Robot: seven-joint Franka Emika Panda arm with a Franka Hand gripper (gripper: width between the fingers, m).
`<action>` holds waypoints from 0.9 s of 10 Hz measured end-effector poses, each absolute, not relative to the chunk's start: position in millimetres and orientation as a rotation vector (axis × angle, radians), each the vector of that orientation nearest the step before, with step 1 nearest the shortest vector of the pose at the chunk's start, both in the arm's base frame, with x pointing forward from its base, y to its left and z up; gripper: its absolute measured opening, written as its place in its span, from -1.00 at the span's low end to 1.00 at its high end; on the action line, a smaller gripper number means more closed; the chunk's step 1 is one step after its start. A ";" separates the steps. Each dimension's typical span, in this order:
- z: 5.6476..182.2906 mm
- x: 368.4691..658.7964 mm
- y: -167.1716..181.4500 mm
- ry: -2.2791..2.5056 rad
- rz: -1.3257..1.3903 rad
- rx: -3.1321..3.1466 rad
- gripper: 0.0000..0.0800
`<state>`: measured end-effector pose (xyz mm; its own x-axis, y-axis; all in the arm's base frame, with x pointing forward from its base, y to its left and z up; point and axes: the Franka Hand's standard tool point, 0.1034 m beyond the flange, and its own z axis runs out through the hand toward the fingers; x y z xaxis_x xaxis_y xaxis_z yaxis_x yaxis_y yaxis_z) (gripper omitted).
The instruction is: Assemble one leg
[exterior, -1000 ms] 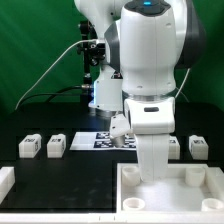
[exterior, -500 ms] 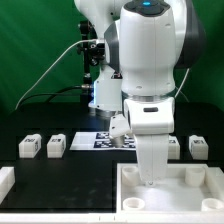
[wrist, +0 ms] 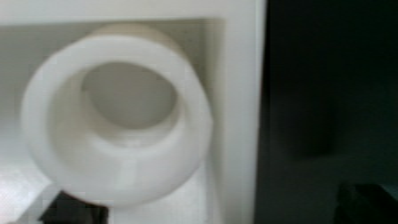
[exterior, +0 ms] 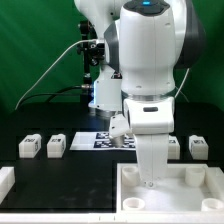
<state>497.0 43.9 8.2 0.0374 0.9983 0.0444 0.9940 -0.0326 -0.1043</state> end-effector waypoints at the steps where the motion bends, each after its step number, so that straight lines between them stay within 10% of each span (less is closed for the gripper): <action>1: 8.2 497.0 43.9 -2.108 0.062 -2.183 0.62; 9: 69.8 469.4 123.7 -0.953 0.073 -2.909 0.62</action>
Offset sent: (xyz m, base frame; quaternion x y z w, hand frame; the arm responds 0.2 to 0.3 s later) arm -0.0141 0.0081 0.0473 0.0063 -0.0081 0.2095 0.9778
